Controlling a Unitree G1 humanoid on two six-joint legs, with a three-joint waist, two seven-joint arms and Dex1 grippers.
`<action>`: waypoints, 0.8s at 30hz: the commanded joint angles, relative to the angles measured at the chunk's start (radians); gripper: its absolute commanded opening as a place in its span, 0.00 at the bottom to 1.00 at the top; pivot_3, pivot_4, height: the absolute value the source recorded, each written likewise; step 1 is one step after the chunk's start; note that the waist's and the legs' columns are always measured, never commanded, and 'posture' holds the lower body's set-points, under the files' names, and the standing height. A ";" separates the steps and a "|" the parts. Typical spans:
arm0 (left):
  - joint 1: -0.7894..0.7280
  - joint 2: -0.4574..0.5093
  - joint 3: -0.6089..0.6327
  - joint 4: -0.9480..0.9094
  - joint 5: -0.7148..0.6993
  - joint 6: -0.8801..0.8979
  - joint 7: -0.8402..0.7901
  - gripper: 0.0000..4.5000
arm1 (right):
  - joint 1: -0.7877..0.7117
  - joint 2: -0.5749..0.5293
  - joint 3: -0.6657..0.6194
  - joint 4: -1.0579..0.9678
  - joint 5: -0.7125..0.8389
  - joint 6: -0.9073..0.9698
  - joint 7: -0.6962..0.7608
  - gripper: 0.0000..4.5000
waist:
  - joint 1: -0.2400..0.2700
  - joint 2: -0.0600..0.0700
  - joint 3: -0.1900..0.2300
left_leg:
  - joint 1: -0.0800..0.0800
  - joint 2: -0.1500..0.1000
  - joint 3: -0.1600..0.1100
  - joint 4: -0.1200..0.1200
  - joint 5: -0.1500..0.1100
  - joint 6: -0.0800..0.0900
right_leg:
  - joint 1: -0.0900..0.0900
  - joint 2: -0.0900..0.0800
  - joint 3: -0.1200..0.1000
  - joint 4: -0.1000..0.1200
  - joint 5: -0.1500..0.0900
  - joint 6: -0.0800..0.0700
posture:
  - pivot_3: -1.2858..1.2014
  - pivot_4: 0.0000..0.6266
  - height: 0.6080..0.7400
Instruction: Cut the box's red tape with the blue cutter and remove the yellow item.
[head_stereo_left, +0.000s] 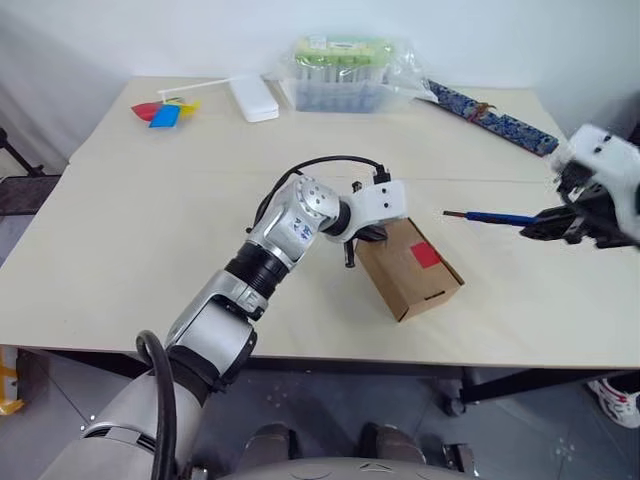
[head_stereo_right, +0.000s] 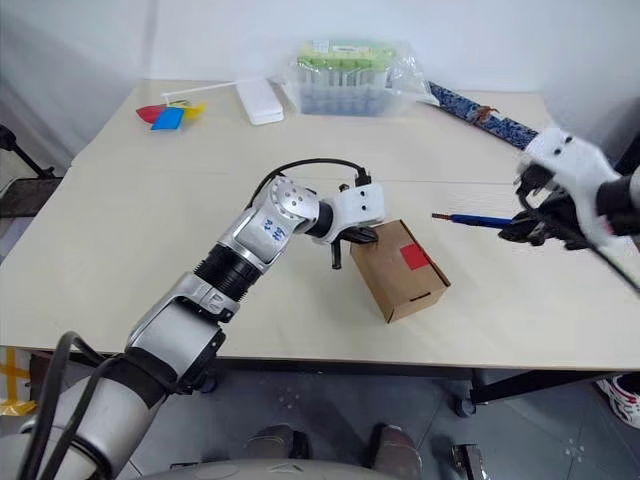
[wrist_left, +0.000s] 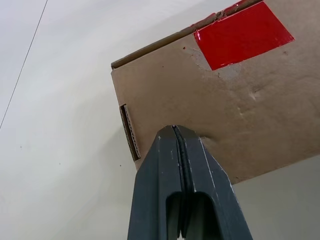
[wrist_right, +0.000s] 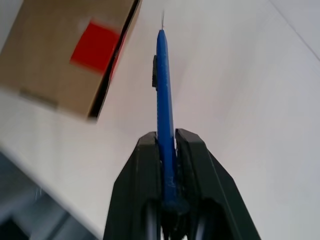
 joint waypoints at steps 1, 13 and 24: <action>0.054 0.003 -0.069 0.085 0.046 0.026 -0.037 0.00 | 0.174 0.115 -0.223 -0.052 -0.037 -0.121 -0.159 0.04 | 0.001 0.001 0.000 | 0.000 0.000 0.000 0.000 0.000 0.000 | 0.000 0.001 0.000 0.000 0.000 0.000 | 0.52 0.24 1.00; 0.047 0.002 -0.052 0.074 0.033 0.031 -0.056 0.00 | 0.503 0.439 -0.279 0.102 -0.137 -0.551 -0.494 0.04 | -0.007 0.004 -0.003 | 0.003 -0.002 0.002 -0.002 0.000 0.000 | 0.002 0.004 0.002 -0.002 0.000 0.000 | 0.52 0.24 1.00; 0.044 0.010 -0.027 0.056 0.023 0.047 -0.076 0.00 | 0.617 0.450 -0.235 0.130 -0.138 -0.621 -0.534 0.39 | -0.018 0.005 -0.004 | 0.004 -0.001 0.002 -0.004 0.000 0.001 | 0.003 0.004 0.003 -0.004 0.000 0.000 | 0.52 0.24 1.00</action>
